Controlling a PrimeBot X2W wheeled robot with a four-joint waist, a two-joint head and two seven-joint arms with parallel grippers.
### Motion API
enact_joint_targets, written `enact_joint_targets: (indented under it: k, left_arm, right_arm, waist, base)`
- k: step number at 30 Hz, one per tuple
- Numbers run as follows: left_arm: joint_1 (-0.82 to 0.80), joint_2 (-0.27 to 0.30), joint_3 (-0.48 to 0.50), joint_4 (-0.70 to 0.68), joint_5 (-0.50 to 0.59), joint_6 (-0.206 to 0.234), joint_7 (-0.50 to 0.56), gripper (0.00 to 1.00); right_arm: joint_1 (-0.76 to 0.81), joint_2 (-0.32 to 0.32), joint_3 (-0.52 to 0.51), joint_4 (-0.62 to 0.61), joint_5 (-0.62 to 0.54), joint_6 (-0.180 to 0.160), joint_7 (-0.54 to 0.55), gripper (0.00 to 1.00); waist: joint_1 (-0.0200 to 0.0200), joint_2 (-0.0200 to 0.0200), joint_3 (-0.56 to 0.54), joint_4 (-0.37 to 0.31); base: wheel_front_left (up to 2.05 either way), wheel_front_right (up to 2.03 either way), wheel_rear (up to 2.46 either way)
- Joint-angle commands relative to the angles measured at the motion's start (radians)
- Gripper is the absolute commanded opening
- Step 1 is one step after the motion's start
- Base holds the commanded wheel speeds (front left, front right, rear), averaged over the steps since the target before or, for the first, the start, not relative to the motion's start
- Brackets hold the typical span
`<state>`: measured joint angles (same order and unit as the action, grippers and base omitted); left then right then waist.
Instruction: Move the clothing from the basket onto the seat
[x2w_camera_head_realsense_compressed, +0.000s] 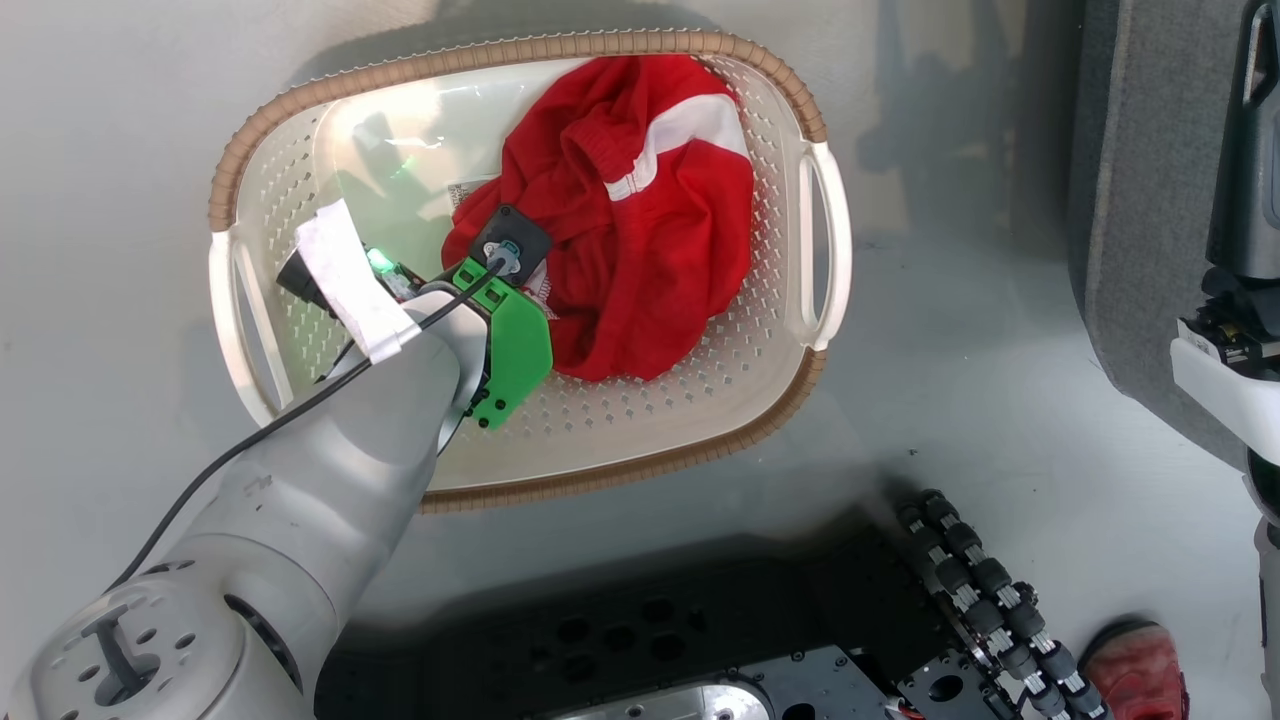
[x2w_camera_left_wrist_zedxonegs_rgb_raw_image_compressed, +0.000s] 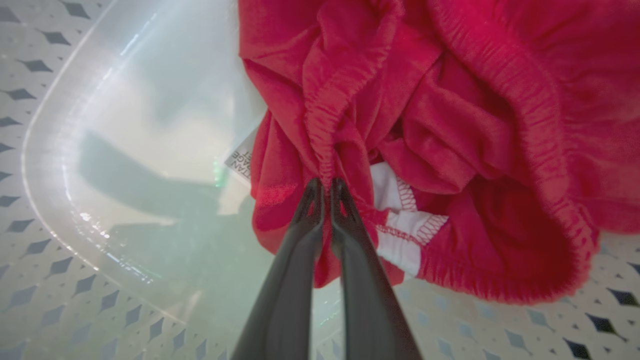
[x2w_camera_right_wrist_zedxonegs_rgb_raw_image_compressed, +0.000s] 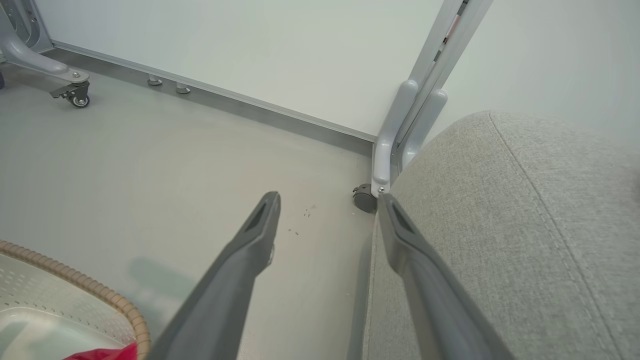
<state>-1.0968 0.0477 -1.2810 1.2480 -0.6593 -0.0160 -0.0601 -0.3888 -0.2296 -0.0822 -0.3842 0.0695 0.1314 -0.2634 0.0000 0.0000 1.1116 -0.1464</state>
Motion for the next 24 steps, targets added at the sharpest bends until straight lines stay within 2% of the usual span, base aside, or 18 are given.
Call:
enact_joint_targets:
  k: [1, 11, 19, 24]
  left_arm:
    - [0.004, 0.005, 0.001, 0.004, 0.003, 0.008, -0.01, 0.0]
    - [-0.024, 0.005, 0.018, -0.004, -0.016, 0.077, -0.138, 0.0]
    - [0.058, 0.005, 0.048, -0.024, -0.036, 0.123, -0.204, 0.0]
    - [0.133, 0.045, 0.12, -0.166, 0.006, 0.167, -0.204, 0.0]
  right_arm:
    - [0.007, -0.002, -0.003, -0.002, 0.003, -0.002, -0.002, 1.0]
    - [-0.054, 0.028, 0.02, 0.021, 0.014, -0.002, -0.002, 1.0]
    - [-0.066, 0.064, 0.042, 0.069, 0.016, -0.001, -0.002, 1.0]
    - [-0.044, 0.078, 0.053, 0.099, 0.013, -0.001, -0.002, 1.0]
  waist:
    - [0.0, 0.0, 0.001, 0.001]
    - [0.0, 0.0, -0.007, 0.003]
    - [0.0, 0.0, -0.125, 0.007]
    - [0.0, 0.0, -0.223, 0.018]
  base:
    - [0.0, 0.0, 0.0]
    - [0.0, 0.0, 0.0]
    - [0.0, 0.0, 0.0]
    - [0.0, 0.0, 0.0]
